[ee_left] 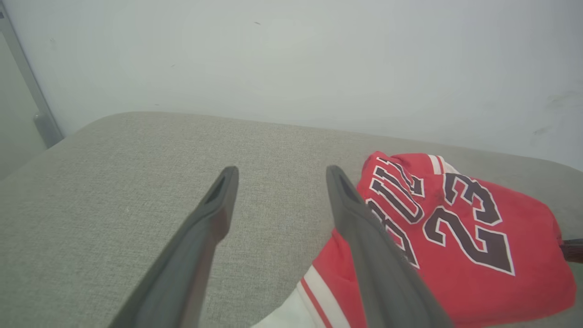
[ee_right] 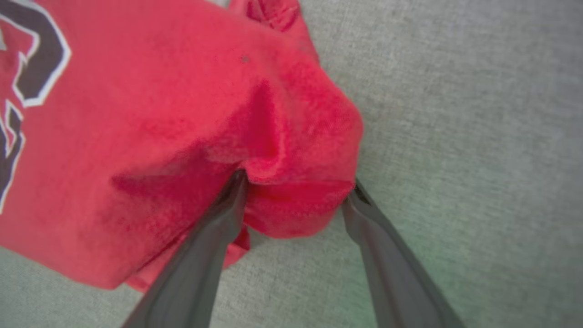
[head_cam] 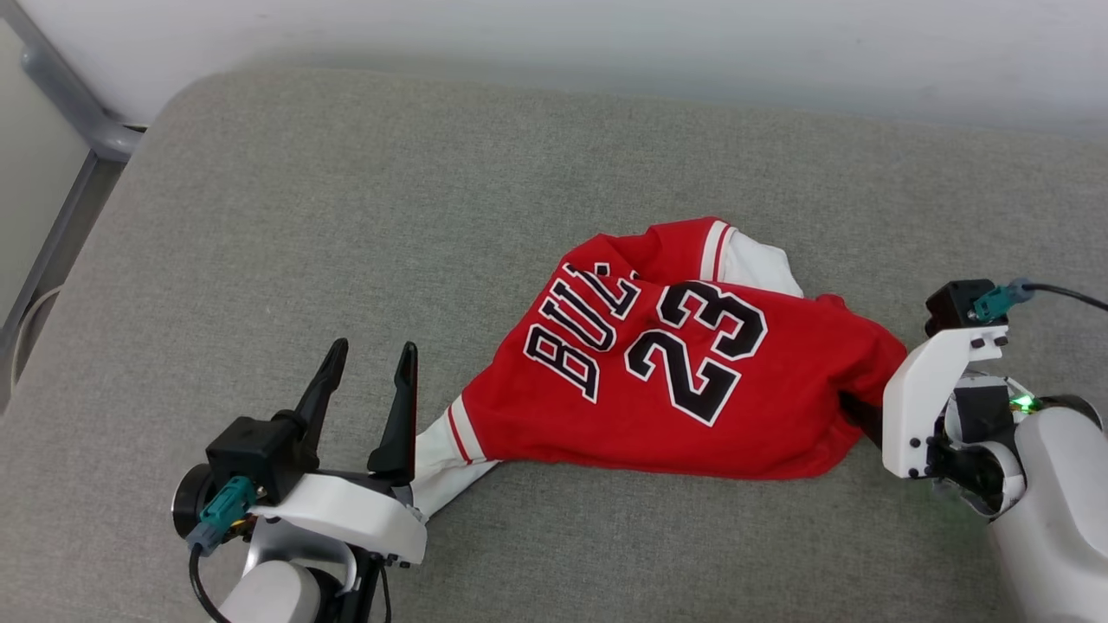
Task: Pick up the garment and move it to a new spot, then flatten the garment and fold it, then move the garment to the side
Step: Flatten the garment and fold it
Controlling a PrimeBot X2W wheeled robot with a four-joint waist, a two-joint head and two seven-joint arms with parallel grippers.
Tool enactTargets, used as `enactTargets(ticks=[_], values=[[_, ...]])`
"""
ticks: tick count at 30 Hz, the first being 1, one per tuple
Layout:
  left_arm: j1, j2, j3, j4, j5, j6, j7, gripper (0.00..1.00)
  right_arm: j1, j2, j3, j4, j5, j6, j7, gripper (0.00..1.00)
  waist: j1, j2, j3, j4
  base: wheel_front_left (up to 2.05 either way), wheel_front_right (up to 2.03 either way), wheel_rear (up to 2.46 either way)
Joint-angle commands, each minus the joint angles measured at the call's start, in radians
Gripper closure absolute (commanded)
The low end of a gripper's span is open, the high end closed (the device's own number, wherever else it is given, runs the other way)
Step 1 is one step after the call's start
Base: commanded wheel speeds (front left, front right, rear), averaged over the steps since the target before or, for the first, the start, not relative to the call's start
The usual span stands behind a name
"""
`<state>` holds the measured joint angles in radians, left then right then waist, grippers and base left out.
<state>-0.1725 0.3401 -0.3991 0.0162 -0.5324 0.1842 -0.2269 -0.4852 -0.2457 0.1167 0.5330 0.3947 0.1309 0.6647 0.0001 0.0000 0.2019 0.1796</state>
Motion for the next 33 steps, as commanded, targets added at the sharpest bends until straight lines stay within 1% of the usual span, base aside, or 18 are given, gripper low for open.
enactTargets(ticks=[1,2,4,5,7,10,14,16,19,21,24,28,31,33], values=[[-0.013,-0.004,-0.001,0.008,-0.001,-0.006,-0.007,0.0,-0.006,0.004,0.026,0.046,0.015,0.0,0.026,0.0,-0.0001,0.0,0.01,0.01,0.0,0.0,0.0],[-0.013,-0.004,-0.001,0.008,-0.001,-0.006,-0.007,0.0,-0.006,0.004,0.026,0.046,0.015,0.0,0.026,0.0,-0.0001,0.0,0.01,0.01,0.0,0.0,0.0],[-0.018,-0.006,-0.001,0.017,-0.002,-0.008,-0.008,0.0,0.006,0.016,0.056,0.098,0.038,0.0,0.061,0.0,-0.0001,0.0,0.01,0.013,0.0,0.0,0.0],[-0.018,-0.007,-0.001,0.021,-0.003,-0.008,-0.01,0.0,0.011,0.021,0.069,0.118,0.05,0.001,0.072,0.51,-0.0001,0.0,0.009,0.012,0.0,0.0,0.0],[-0.016,-0.008,0.001,0.026,-0.004,-0.009,-0.013,0.0,0.016,0.026,0.093,0.145,0.073,0.001,0.091,1.0,-0.0001,0.0,0.008,0.01,0.0,0.0,0.0],[-0.013,-0.005,0.003,0.032,-0.006,-0.008,-0.013,0.0,-0.003,0.01,0.116,0.138,0.097,0.001,0.065,1.0,-0.0001,0.0,0.001,0.001,0.0,0.0,0.0],[0.0,0.006,0.005,0.036,-0.005,-0.003,-0.01,0.0,-0.049,-0.031,0.12,0.064,0.129,0.0,0.008,1.0,-0.0001,0.0,-0.021,-0.021,0.0,0.0,0.0],[0.009,0.011,0.008,0.035,-0.002,0.001,-0.013,0.0,-0.048,-0.054,0.123,0.004,0.139,-0.001,-0.013,1.0,-0.0001,0.0,-0.039,-0.036,0.0,0.0,0.0],[0.027,0.017,0.008,0.032,-0.003,0.008,-0.013,0.0,0.003,-0.089,0.121,-0.104,0.143,-0.001,-0.016,1.0,-0.0001,0.0,-0.068,-0.058,0.0,0.0,0.0],[0.039,0.021,0.004,0.031,-0.001,0.011,-0.005,0.0,0.052,-0.109,0.097,-0.2,0.128,-0.001,-0.007,1.0,-0.0001,0.0,-0.09,-0.071,0.0,0.0,0.0],[0.056,0.03,-0.002,0.024,0.0,0.015,0.009,0.0,0.162,-0.123,0.033,-0.353,0.099,-0.001,0.03,1.0,-0.0001,0.0,-0.112,-0.086,0.0,0.0,0.0],[0.078,0.039,-0.004,0.015,-0.005,0.023,0.019,0.0,0.358,-0.078,-0.079,-0.573,0.055,-0.001,0.106,1.0,-0.0001,0.0,-0.135,-0.101,0.0,0.0,0.0],[0.096,0.046,-0.003,0.011,-0.011,0.029,0.03,0.0,0.515,-0.013,-0.159,-0.71,0.02,-0.001,0.168,1.0,-0.0001,0.0,-0.147,-0.112,0.0,0.0,0.0],[0.108,0.051,-0.001,0.011,-0.015,0.034,0.034,0.0,0.619,0.041,-0.187,-0.781,0.007,-0.001,0.203,1.0,-0.0001,0.0,-0.155,-0.118,0.0,0.0,0.0]])
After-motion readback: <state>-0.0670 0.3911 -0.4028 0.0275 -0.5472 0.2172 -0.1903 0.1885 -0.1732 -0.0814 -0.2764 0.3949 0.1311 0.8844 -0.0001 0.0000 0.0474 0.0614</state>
